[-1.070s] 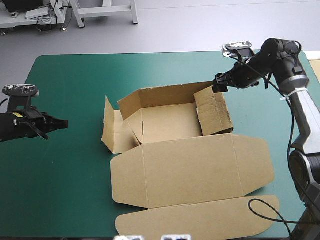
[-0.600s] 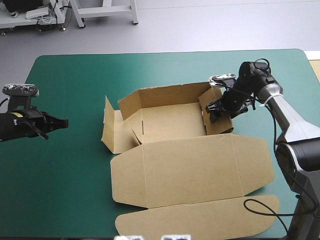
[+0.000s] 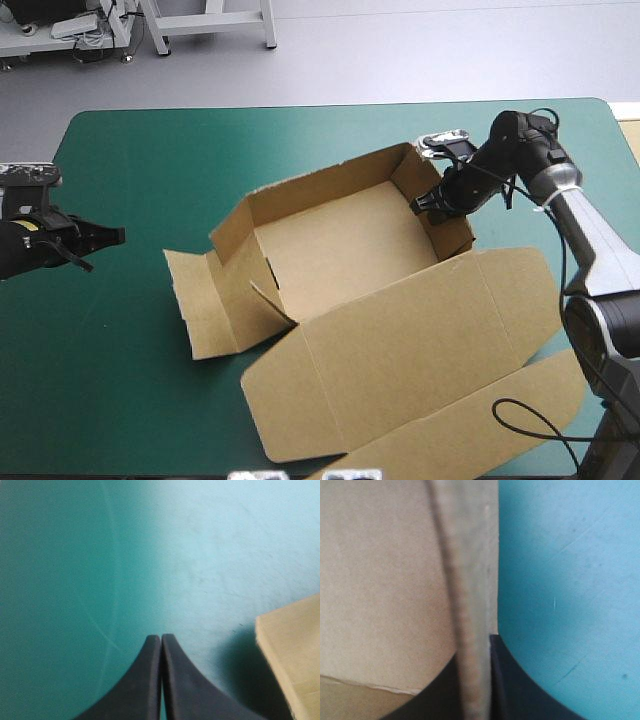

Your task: Fold the box

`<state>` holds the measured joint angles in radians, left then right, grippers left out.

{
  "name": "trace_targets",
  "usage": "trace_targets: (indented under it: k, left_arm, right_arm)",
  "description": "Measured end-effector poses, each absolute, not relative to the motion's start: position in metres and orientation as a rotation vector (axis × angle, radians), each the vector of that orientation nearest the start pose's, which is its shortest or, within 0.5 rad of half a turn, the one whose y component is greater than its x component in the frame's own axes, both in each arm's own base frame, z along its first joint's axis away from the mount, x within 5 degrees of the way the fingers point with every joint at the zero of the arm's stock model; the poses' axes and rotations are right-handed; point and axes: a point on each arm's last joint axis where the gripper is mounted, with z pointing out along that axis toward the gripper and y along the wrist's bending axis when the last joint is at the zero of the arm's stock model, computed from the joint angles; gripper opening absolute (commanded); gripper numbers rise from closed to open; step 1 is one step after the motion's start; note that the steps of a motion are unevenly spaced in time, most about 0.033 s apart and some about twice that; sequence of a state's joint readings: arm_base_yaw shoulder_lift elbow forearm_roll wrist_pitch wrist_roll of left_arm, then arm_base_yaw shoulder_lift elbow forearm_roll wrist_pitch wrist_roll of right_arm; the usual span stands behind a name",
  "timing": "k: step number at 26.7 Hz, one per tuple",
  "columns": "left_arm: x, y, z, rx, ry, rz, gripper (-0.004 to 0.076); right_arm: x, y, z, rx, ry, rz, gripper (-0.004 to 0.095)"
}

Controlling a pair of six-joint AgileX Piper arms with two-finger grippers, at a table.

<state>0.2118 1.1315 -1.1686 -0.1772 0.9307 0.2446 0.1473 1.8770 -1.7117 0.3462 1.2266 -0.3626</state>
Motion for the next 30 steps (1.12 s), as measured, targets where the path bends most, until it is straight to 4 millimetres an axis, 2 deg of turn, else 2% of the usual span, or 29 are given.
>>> trace_targets:
  k: [1,4,5,7,9,10,12,14,16,18,22,25,30]
  left_arm:
    - [0.225,0.042,0.383,-0.075,2.343,0.053,-0.0009]
    - [0.233,0.058,0.373,-0.165,2.371,0.131,-0.0009]
    - [0.239,0.065,0.365,-0.21,2.397,0.142,-0.0009]
    - [0.246,0.07,0.35,-0.254,2.436,0.127,-0.0009]
    - [0.254,0.072,0.325,-0.299,2.481,0.083,-0.0009]
    - [0.259,0.072,0.306,-0.326,2.496,0.048,-0.0009]
    - [0.266,0.071,0.272,-0.395,2.502,-0.024,-0.0009]
    - [0.27,0.068,0.252,-0.471,2.496,-0.112,-0.0009]
    - [0.274,0.063,0.241,-0.519,2.488,-0.224,-0.0009]
    - [0.28,0.056,0.236,-0.492,2.472,-0.349,-0.0009]
    - [0.292,0.038,0.237,-0.306,2.383,-0.614,-0.0009]
    - [0.298,0.023,0.245,-0.199,2.244,-0.868,-0.0009]
    - [0.298,0.002,0.26,-0.112,2.097,-1.129,-0.0009]
  right_arm:
    - [0.382,0.082,0.319,-0.601,2.689,0.445,-0.0019]
    - [0.364,0.068,0.356,-0.568,2.589,0.45,-0.0019]
    - [0.355,0.059,0.372,-0.545,2.55,0.445,-0.0019]
    - [0.345,0.047,0.388,-0.522,2.502,0.44,-0.0019]
    - [0.333,0.034,0.406,-0.494,2.438,0.449,-0.0019]
    - [0.326,0.03,0.416,-0.48,2.402,0.464,-0.0019]
    - [0.317,0.027,0.428,-0.472,2.357,0.483,-0.0019]
    - [0.315,0.028,0.43,-0.479,2.349,0.49,-0.0019]
    - [0.315,0.028,0.43,-0.482,2.347,0.491,-0.0019]
    - [0.315,0.028,0.43,-0.482,2.347,0.492,-0.0019]
    - [0.314,0.029,0.431,-0.49,2.335,0.512,-0.0019]
    - [0.314,0.03,0.432,-0.498,2.327,0.523,-0.0019]
    - [0.314,0.03,0.432,-0.503,2.325,0.519,-0.0019]
